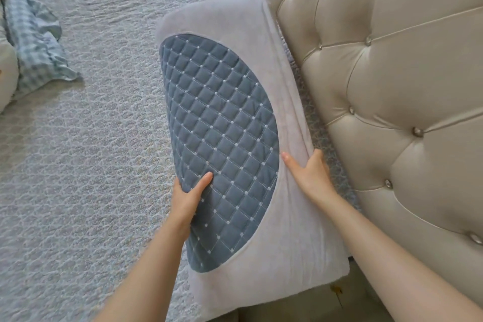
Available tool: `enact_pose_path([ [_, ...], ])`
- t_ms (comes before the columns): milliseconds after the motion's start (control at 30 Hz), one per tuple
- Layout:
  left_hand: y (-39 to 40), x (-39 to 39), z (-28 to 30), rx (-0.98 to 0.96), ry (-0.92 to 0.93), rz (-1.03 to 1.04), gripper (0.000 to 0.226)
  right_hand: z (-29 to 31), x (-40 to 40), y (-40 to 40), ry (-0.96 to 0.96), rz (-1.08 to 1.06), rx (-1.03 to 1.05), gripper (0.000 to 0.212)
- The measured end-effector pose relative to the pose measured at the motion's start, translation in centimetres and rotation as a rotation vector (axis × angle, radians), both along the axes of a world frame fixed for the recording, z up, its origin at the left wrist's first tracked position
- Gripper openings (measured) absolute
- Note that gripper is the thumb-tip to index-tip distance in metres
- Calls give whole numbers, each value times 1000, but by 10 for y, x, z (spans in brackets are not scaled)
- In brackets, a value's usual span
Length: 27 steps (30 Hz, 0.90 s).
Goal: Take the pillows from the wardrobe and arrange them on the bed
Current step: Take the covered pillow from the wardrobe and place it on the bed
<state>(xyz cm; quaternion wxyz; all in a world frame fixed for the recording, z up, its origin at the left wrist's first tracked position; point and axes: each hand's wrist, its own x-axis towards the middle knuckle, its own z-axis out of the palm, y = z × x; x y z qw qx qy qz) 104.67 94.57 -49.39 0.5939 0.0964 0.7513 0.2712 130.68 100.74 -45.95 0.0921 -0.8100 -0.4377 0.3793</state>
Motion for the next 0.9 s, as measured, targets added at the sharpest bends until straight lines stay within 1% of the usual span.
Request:
enact_pose_path([
  [100,12,15,0,8,-5,35,104,10,7,21,-42,28,104,85],
  [167,26,27,-2,43,3,51,103,17,14,43,-65,63,198,81],
  [233,45,39,-3,94,11,66,106,24,22,68,-89,130,282,75],
  [300,68,45,-3,148,41,66,110,28,27,85,-121,214,322,69],
  [433,104,39,-6,171,96,-48,114,20,25,72,-236,380,231,70],
  [533,107,36,-11,133,114,-138,111,15,25,47,-326,461,232,69],
  [600,103,40,-12,118,185,-196,107,16,26,41,-334,465,242,68],
  [767,94,63,-1,85,499,-431,86,17,22,43,-412,432,176,71],
  [833,85,65,2,123,538,-511,82,15,17,41,-458,445,151,72],
  [900,79,60,2,143,511,-583,81,13,13,37,-503,451,139,71],
])
